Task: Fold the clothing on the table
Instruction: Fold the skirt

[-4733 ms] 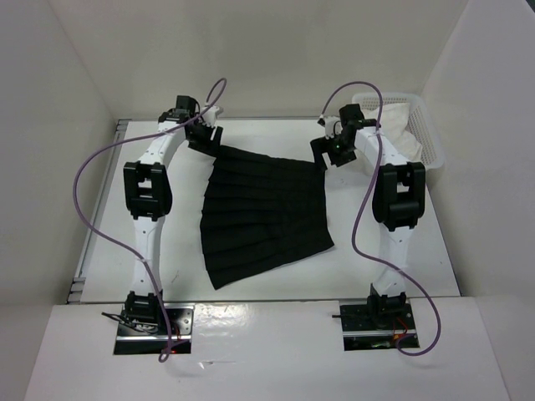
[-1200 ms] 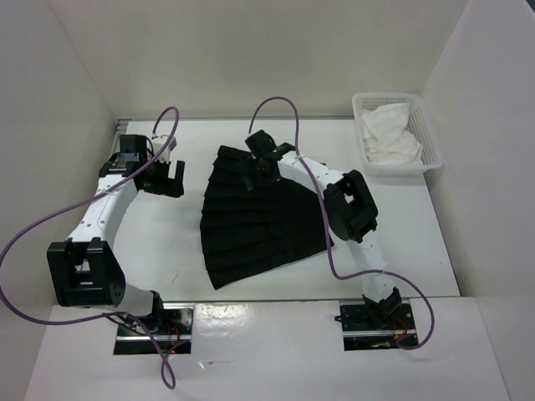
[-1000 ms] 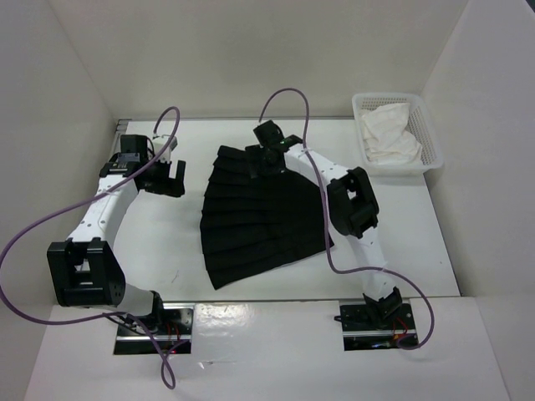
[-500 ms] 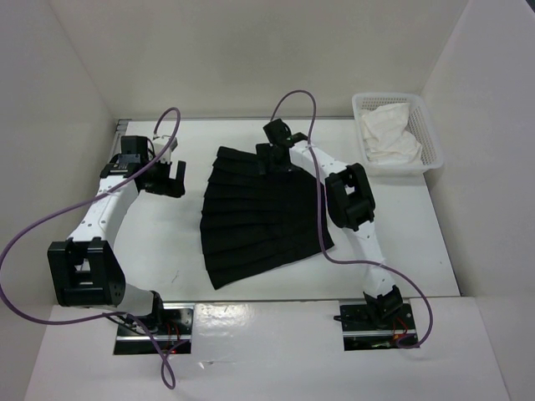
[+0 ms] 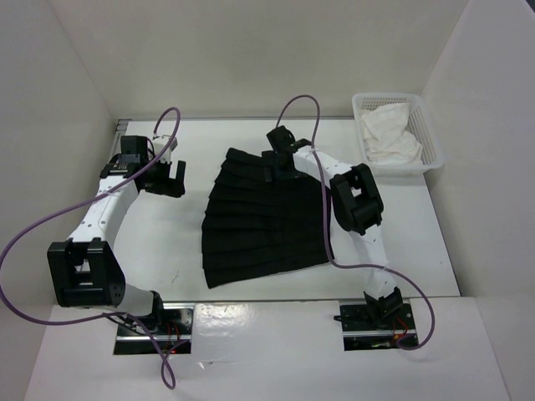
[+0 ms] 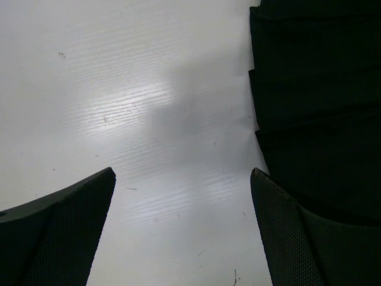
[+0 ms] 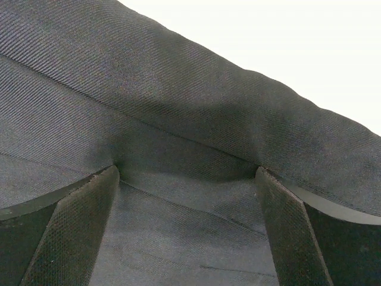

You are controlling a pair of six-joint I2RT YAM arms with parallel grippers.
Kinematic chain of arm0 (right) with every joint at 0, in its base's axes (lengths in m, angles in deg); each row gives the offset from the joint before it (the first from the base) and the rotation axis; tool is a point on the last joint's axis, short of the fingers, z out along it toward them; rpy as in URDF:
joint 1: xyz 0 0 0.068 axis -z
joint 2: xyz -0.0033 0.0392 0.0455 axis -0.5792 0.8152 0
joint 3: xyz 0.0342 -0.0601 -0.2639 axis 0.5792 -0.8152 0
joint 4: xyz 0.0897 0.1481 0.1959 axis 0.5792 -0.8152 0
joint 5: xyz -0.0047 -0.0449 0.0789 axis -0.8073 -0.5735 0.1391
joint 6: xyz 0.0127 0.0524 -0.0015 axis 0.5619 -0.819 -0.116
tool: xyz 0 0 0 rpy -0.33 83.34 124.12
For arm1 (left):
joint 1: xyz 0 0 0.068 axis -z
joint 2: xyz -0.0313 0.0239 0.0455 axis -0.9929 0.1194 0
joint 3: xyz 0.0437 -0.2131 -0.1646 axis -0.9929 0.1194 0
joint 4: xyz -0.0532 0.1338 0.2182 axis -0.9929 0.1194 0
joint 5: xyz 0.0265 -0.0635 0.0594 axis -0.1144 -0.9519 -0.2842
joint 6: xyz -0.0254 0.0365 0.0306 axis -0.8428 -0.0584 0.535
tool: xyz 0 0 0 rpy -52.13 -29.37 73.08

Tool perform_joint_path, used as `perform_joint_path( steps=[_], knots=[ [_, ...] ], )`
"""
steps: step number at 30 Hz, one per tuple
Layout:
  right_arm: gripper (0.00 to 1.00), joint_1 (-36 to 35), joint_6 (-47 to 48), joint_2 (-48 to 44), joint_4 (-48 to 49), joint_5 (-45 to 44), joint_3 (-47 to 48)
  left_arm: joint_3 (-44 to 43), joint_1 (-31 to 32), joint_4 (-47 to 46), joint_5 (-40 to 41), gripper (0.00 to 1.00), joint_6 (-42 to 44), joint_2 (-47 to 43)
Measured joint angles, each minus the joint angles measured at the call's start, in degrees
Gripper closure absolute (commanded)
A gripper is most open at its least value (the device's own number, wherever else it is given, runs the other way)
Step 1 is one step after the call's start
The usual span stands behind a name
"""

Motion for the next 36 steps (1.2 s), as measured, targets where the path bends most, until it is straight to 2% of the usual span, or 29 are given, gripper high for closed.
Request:
perform_joint_path(
  steps=[11, 17, 25, 31, 36],
  knots=[
    [0.01, -2.78, 1.09, -4.13, 3.8, -1.73, -7.56, 0.0, 0.0, 0.0, -0.02, 0.0, 0.0, -0.2],
    [0.01, -6.93, 2.93, -5.05, 4.81, -1.51, -9.11, 0.0, 0.0, 0.0, -0.02, 0.0, 0.0, -0.22],
    [0.01, -7.48, 4.24, -6.4, 5.33, 0.44, -10.95, 0.0, 0.0, 0.0, -0.2, 0.0, 0.04, -0.22],
    [0.01, -7.48, 7.39, -9.46, 1.84, 3.17, -12.63, -0.37, 0.0, -0.42, -6.05, 0.0, 0.68, 0.28],
    [0.01, -6.97, 10.45, -16.59, -0.35, 9.22, -12.68, -4.28, 0.07, -1.99, -11.74, 0.01, 1.84, 6.36]
  ],
)
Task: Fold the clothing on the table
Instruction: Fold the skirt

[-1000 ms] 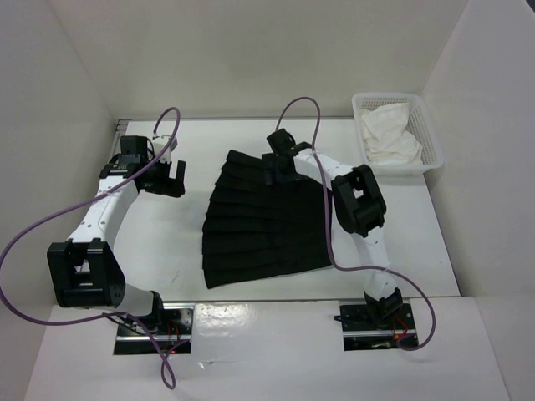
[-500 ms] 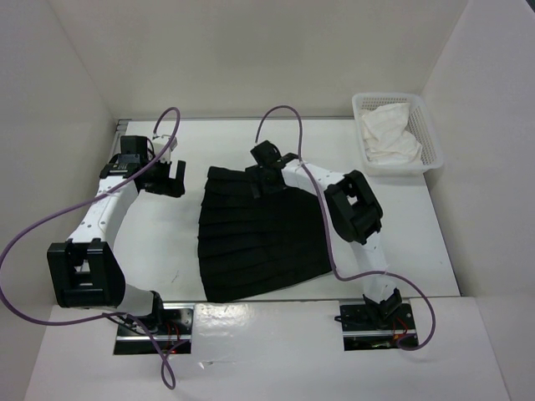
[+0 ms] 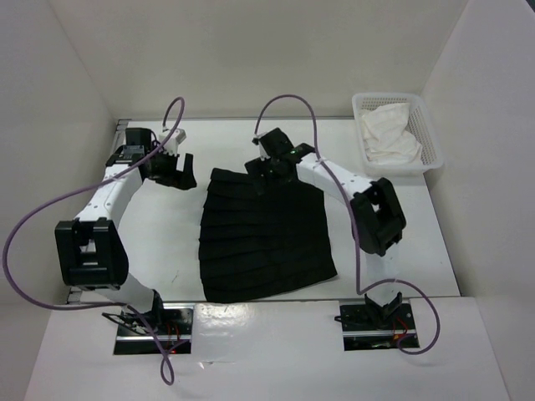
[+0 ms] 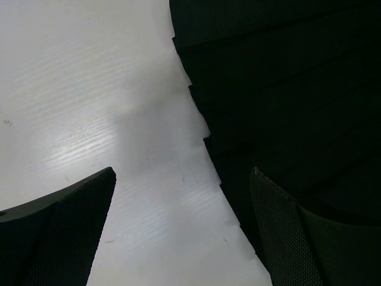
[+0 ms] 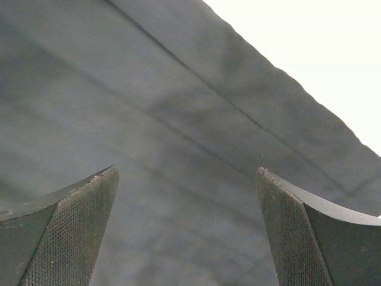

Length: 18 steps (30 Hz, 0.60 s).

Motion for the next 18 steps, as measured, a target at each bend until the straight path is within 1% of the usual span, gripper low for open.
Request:
perform_joint_path(
  steps=[4, 7, 10, 13, 15, 18],
  knots=[
    [0.01, 1.09, 2.58, -7.91, 0.33, 3.52, -0.44, -3.13, 1.57, -2.08, -1.62, 0.04, 1.25, 5.81],
    [0.01, 3.32, 4.09, -12.22, 0.87, 5.44, -2.54, -6.49, 3.91, -2.45, -1.7, 0.1, 2.91, 10.01],
    [0.01, 6.82, 5.31, -13.18, 1.01, 7.61, -4.76, -11.26, 5.84, -2.6, -1.7, 0.17, 4.96, 15.19],
    [0.01, 9.86, 6.14, -13.16, 0.83, 8.79, -7.76, -15.72, 7.39, -2.67, -1.53, 0.17, 7.32, 20.61],
    [0.01, 11.19, 6.75, -13.16, 0.57, 9.33, -9.27, -17.66, 8.39, -2.67, -1.14, 0.2, 8.92, 23.61],
    [0.01, 11.63, 7.54, -13.18, 0.35, 10.05, -10.45, -18.6, 9.62, -2.19, -0.02, 0.21, 10.91, 26.34]
  ],
)
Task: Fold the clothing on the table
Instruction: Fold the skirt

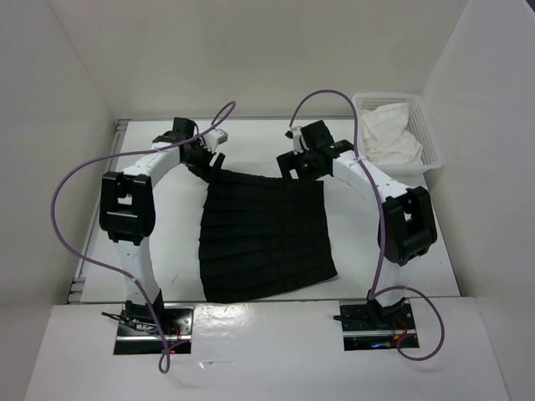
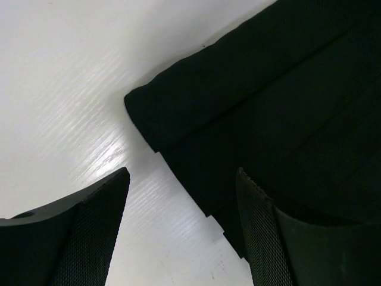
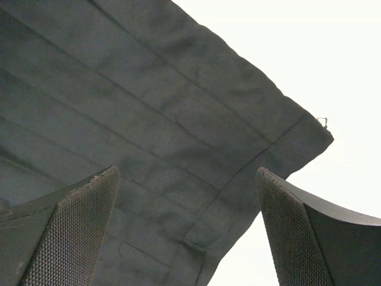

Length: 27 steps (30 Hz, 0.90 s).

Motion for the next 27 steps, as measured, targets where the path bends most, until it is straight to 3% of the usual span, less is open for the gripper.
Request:
perform_joint_path(
  steps=[15, 27],
  knots=[
    [0.01, 0.87, 1.92, -0.33, 0.11, 4.44, -0.28, -7.98, 2.78, 4.46, 7.41, 0.23, 11.76, 5.88],
    [0.01, 1.57, 2.54, -0.52, 0.11, 6.29, -0.59, -15.45, 3.02, 9.99, 7.43, 0.24, 20.28, 12.83]
  ],
)
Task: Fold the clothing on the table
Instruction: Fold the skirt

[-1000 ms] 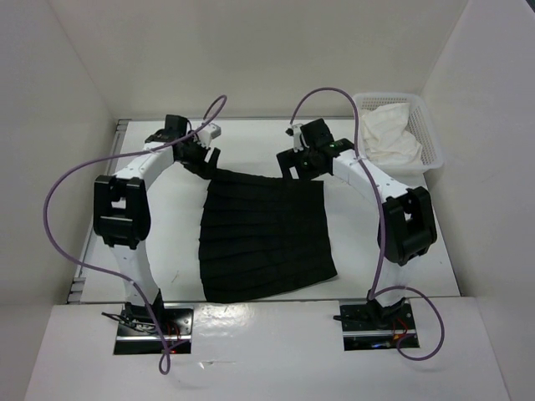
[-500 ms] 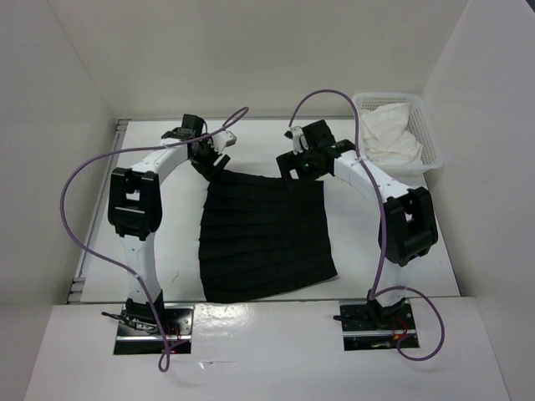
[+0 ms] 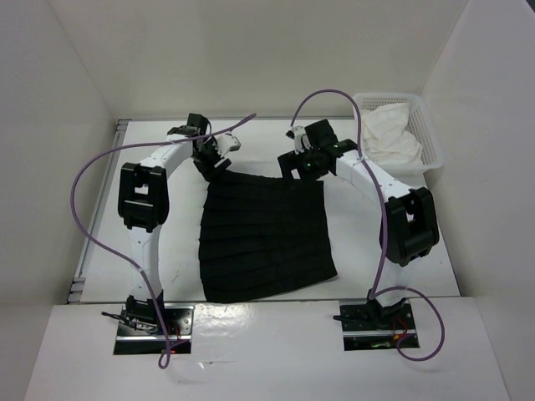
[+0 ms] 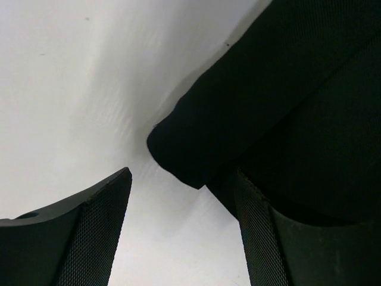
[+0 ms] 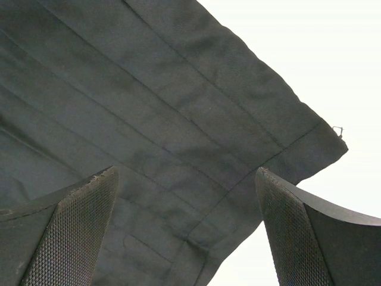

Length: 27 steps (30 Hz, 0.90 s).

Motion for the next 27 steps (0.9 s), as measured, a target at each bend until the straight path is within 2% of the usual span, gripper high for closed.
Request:
perform_joint_path(
  steps=[22, 24, 27],
  knots=[
    [0.01, 0.52, 0.7, -2.78, 0.0, 2.97, -0.37, -2.69, 2.69, 3.06, -0.59, 0.26, 4.59, 2.64],
    [0.01, 0.52, 0.85, -2.89, 0.0, 3.1, -0.37, -2.69, 2.89, 3.41, -0.59, 0.27, 4.66, 2.99],
    [0.01, 0.55, 0.9, -3.08, 0.02, 3.32, -0.42, -2.69, 2.95, 3.54, -0.57, 0.34, 4.72, 3.17]
  ],
)
